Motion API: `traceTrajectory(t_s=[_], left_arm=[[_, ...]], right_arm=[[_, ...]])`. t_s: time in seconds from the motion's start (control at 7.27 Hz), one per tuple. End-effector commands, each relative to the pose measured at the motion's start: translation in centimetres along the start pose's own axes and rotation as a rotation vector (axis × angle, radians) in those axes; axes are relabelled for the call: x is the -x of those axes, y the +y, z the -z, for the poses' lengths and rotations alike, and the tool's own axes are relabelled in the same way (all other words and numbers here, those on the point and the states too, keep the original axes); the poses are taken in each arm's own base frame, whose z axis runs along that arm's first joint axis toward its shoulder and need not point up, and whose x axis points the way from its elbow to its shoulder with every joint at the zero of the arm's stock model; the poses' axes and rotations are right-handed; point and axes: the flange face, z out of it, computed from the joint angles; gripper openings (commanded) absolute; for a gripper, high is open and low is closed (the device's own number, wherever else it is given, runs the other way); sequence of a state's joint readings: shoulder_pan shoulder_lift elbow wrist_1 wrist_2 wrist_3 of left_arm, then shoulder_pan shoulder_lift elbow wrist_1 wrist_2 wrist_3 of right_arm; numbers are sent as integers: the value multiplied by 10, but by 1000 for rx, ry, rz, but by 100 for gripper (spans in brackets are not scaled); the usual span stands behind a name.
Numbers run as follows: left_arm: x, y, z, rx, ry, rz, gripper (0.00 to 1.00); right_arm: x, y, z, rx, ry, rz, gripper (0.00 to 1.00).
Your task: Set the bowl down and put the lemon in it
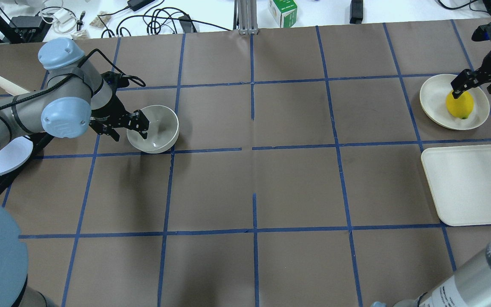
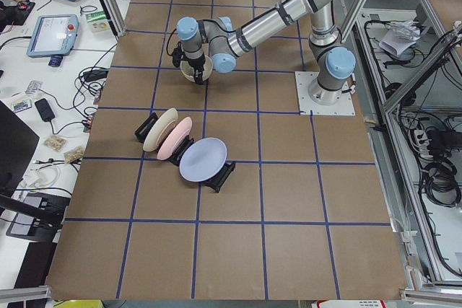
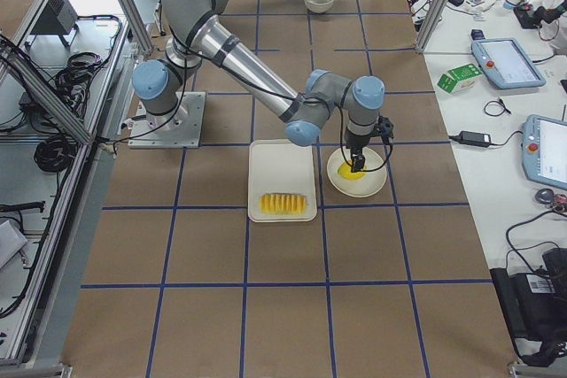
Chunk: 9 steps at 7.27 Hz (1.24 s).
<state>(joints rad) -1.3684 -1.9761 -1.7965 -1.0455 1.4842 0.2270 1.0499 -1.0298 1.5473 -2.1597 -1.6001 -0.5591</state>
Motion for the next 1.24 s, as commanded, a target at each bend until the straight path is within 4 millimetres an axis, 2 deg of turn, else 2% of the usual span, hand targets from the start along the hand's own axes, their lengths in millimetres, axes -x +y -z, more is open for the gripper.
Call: traceTrajectory(t_s=[0.0, 0.41, 0.55, 0.69, 0.83, 0.96, 1.1], left_arm=[[1, -1, 1, -5, 1, -10, 0], [5, -1, 3, -11, -4, -19, 0], [6, -1, 3, -11, -4, -28, 0], [6, -1, 6, -15, -7, -29, 0], [5, -1, 17, -33, -10, -31, 0], [-8, 1, 23, -34, -13, -41, 0], [-22, 4, 31, -46, -14, -44, 0]], right_arm=[[-3, -6, -28, -5, 3, -18, 100], [-4, -5, -41, 10, -3, -39, 99], [-4, -5, -43, 13, -4, -54, 86], [-4, -5, -41, 12, -2, -52, 51], [-4, -5, -41, 15, 0, -50, 15], [-5, -4, -37, 19, 6, -50, 0], [-5, -4, -34, 19, 10, -50, 0]])
